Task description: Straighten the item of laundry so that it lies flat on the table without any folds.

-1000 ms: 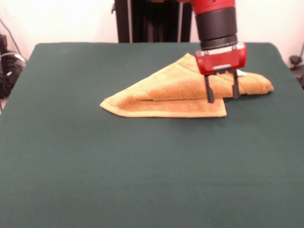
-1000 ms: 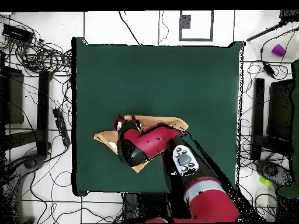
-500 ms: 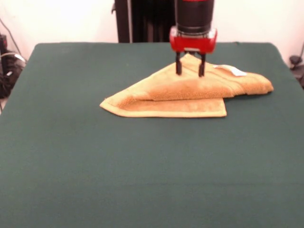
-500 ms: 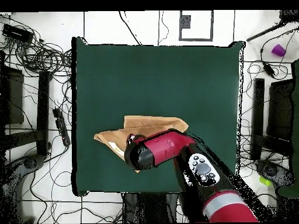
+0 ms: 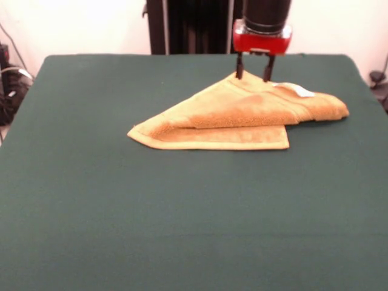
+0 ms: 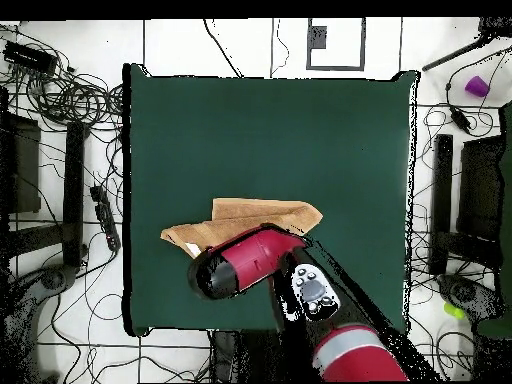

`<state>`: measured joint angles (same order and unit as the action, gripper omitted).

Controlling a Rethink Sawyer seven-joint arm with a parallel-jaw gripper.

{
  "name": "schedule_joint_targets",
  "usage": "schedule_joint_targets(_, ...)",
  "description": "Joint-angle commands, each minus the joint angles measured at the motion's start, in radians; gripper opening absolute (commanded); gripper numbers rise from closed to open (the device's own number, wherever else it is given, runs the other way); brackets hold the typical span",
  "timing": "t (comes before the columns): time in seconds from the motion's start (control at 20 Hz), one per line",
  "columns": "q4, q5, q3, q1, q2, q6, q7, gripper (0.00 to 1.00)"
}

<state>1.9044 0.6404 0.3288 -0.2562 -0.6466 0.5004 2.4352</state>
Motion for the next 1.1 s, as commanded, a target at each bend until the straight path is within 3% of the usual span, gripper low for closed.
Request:
schedule_joint_targets(0.05,-0.131,-0.005,0.040,0.067,0.119,0.108,-0.074,1.00)
schedule_joint_targets(0.35,-0.204,-0.021,0.070,0.030,0.153,0.137,-0.150,1.00)
schedule_joint_targets(0.65,-0.076,0.017,0.100,-0.041,0.127,0.006,-0.151,1.00)
schedule_joint_targets(1.1,0.084,0.069,0.100,-0.064,0.055,-0.111,-0.107,1.00)
